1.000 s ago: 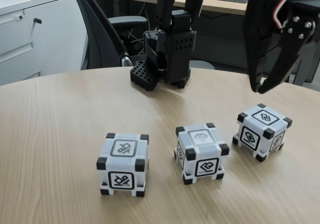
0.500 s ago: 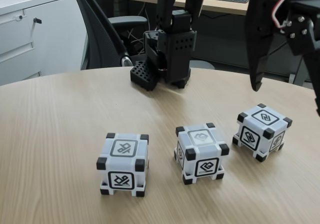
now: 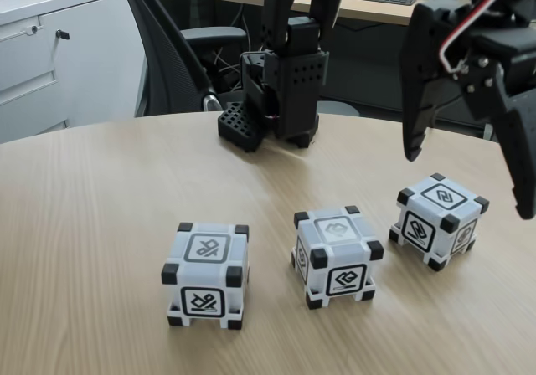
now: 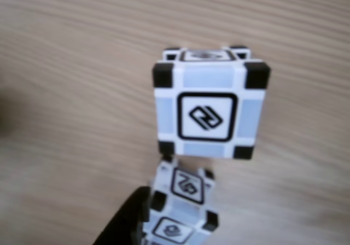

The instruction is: Stack cubes from left to right.

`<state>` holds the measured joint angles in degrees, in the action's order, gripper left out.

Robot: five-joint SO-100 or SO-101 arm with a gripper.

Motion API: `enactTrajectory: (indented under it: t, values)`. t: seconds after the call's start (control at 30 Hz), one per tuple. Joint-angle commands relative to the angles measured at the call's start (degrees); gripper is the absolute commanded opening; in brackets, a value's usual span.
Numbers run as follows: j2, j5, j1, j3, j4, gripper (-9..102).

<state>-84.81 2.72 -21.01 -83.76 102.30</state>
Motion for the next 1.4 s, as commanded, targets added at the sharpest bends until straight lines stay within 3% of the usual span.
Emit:
enactTrajectory:
  t: [0.0, 0.4, 0.87, 1.37]
  values:
    - [-0.18, 1.05, 0.35, -0.18, 0.53, 44]
    - [6.68, 0.97, 0.26, -0.09, 0.44, 45]
    - [9.84, 3.16, -8.35, -0.09, 0.26, 45]
    - [10.9, 2.37, -7.47, -0.09, -0.35, 45]
